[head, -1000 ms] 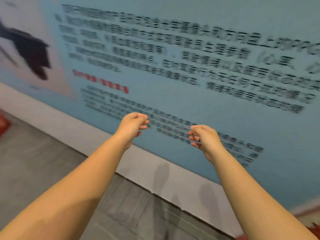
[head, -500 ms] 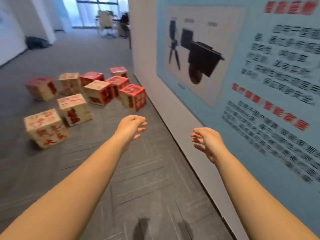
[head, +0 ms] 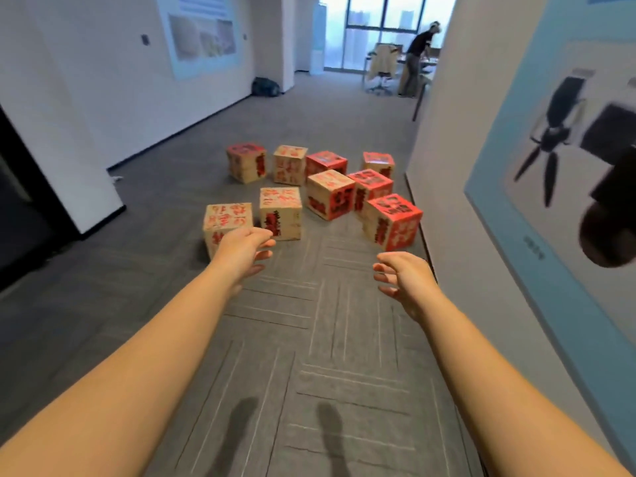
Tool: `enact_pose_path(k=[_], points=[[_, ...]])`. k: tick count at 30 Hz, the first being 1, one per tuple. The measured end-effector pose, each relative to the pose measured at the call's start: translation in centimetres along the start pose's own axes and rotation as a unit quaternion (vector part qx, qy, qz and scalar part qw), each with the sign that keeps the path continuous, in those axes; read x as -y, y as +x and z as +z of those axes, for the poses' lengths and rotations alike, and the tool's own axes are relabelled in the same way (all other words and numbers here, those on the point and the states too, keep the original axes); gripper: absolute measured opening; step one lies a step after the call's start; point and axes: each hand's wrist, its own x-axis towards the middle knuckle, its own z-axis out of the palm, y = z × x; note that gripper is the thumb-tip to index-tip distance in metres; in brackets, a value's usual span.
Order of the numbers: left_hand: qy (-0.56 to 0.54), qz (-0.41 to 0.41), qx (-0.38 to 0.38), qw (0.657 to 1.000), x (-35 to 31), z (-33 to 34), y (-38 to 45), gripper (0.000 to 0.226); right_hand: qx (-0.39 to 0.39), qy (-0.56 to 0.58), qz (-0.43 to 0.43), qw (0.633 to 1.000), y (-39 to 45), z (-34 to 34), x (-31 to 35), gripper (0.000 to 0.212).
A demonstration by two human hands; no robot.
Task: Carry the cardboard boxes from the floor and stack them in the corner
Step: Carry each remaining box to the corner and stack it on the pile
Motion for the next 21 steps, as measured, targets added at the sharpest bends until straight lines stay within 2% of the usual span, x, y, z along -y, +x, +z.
enact_pose_path(k=[10,16,21], points=[[-0.055,0.009,-0.129,0.99,-3.5,-0.1,12.0,0.011,0.115,-0.043,-0.002,0.992,16.9,7.7,6.0,0.017],[-0.065,-0.026,-0.181,0.981,-2.2,-4.4,19.9,0.019,0.164,-0.064,0.022,0.984,24.3,15.1,6.1,0.016],[-0.068,-0.047,-0.19,0.978,-2.1,-9.1,29.7,0.016,0.171,-0.065,0.027,0.983,31.7,23.0,6.8,0.013]])
